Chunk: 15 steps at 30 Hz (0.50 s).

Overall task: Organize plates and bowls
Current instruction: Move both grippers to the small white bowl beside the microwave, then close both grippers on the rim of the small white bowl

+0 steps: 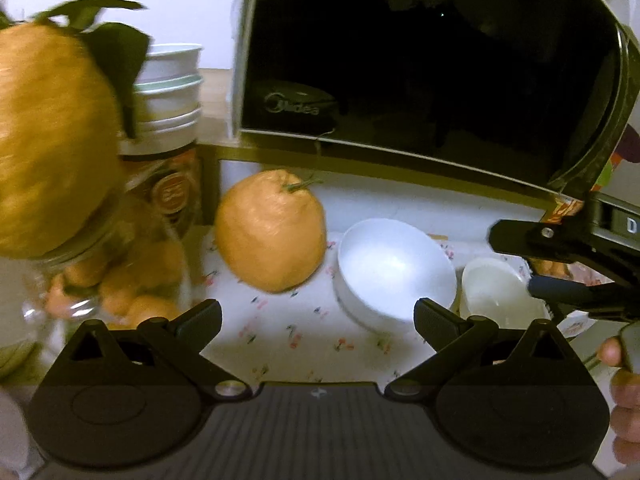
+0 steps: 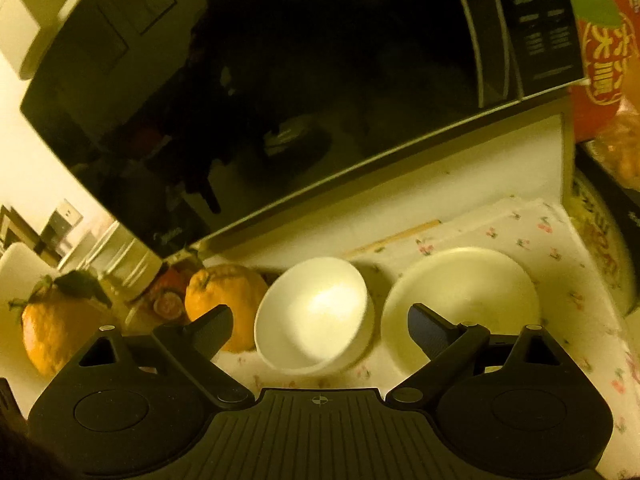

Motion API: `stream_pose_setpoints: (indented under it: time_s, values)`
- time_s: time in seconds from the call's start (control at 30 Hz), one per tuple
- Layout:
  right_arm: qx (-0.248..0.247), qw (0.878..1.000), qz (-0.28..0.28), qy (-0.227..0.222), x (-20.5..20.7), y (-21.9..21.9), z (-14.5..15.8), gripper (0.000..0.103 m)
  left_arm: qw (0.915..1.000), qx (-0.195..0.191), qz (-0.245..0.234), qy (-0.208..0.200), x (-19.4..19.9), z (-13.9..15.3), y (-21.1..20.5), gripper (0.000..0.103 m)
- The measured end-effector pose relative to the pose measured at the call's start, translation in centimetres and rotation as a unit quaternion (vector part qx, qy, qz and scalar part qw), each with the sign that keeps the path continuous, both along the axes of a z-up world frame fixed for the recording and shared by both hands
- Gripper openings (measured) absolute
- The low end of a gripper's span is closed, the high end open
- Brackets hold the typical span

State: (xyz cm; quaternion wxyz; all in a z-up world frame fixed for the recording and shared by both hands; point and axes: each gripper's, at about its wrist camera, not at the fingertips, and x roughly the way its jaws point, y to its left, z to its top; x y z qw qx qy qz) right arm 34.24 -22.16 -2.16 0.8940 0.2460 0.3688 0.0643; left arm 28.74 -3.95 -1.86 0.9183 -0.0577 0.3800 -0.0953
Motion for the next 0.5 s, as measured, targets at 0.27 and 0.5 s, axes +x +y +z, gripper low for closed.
stream_pose_setpoints:
  time_s: [0.27,0.5]
  values:
    - [0.03,0.999,0.003,-0.012,3.1,0.1,-2.1,0.095,0.999,-0.038,-0.011,-0.022,1.7,-1.7,-1.2,0.09]
    - [0.014,1.0,0.006,-0.018,4.2,0.2,-2.9,0.074,0.9981,-0.055,-0.017,-0.024,2.5,-2.9,-1.8,0.073]
